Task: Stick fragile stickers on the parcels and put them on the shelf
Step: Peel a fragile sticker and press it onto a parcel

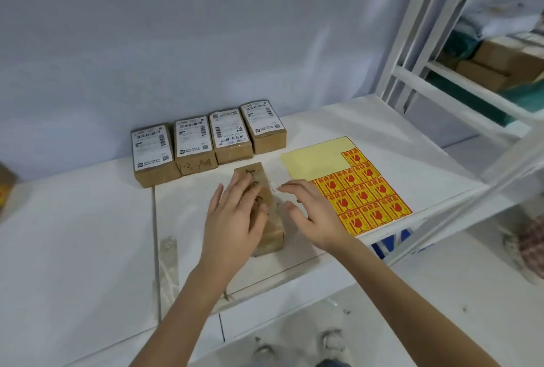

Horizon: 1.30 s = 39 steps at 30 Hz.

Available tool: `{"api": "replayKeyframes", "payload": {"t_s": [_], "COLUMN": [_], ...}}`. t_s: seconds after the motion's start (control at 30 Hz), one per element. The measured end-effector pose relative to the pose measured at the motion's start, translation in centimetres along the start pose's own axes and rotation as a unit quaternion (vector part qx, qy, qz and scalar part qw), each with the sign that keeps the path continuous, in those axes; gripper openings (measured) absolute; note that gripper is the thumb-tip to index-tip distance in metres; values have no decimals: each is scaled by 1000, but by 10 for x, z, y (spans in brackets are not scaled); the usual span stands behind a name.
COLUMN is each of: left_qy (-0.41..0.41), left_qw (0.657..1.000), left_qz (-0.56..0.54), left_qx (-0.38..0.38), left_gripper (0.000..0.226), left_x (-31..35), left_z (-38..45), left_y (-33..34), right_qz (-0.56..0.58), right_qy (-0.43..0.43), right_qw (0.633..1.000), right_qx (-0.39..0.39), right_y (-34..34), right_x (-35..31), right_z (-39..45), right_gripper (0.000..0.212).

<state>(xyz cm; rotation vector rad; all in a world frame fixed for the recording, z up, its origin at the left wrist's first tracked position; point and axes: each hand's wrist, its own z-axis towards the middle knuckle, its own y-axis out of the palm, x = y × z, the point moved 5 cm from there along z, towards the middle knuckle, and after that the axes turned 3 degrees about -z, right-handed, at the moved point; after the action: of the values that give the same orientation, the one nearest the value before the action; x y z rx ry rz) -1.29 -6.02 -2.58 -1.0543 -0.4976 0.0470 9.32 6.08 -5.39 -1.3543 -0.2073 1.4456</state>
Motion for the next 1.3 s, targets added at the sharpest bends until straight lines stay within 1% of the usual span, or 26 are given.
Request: {"api": "replayKeyframes", "payload": {"t_s": [0.1,0.2,0.33,0.4,0.47,0.5,0.57,0.63,0.7,0.77,0.83,0.9,0.97,1.13,1.23,1.3], "left_qy": [18,32,-6,-42,-66,-78,-97,-98,-97,-93,-85,-86,-90,-65,-79,-91], "left_qw": [999,998,999,998,996,994,989,987,985,987,989,991,990,988,984,984], "left_qz": [-8,8,43,19,14,10,0,28,56,71,75,70,64,81,93,84], "left_qx": [49,57,-4,-35,-64,-82,-114,-128,-130,-114,-91,-77,-93,-112,-128,-129], "left_gripper": [39,37,33,36,40,41,43,46,48,44,42,37,33,53,61,63], "left_x": [31,73,110,117,124,127,130,134,136,137,137,136,137,144,142,141], "left_z": [16,30,45,48,48,48,49,48,48,50,53,63,81,119,128,126], "left_y": [1,20,73,104,129,139,157,169,174,172,169,168,172,194,207,212], "right_qz": [-1,-39,-110,-137,-156,-164,-172,-175,-174,-159,-130,-118,-139,-205,-243,-257], "right_qy": [0,-12,-11,-11,-19,-22,-22,-28,-47,-57,-42,-20,-6,50,44,39], "right_qw": [1000,999,993,988,984,982,978,975,974,976,983,988,986,969,955,951], "right_qx": [-23,-35,-50,-68,-85,-94,-113,-130,-139,-136,-125,-102,-91,-132,-163,-166], "right_y": [-12,-31,-64,-75,-83,-86,-89,-91,-92,-94,-100,-107,-112,-111,-108,-107], "right_x": [22,50,100,120,137,144,155,163,168,173,177,181,189,209,214,218], "right_z": [7,8,8,6,1,-2,-7,-13,-15,-12,-4,9,27,71,83,86], "right_gripper": [45,43,41,46,56,57,50,47,45,38,32,33,36,43,44,40]}}
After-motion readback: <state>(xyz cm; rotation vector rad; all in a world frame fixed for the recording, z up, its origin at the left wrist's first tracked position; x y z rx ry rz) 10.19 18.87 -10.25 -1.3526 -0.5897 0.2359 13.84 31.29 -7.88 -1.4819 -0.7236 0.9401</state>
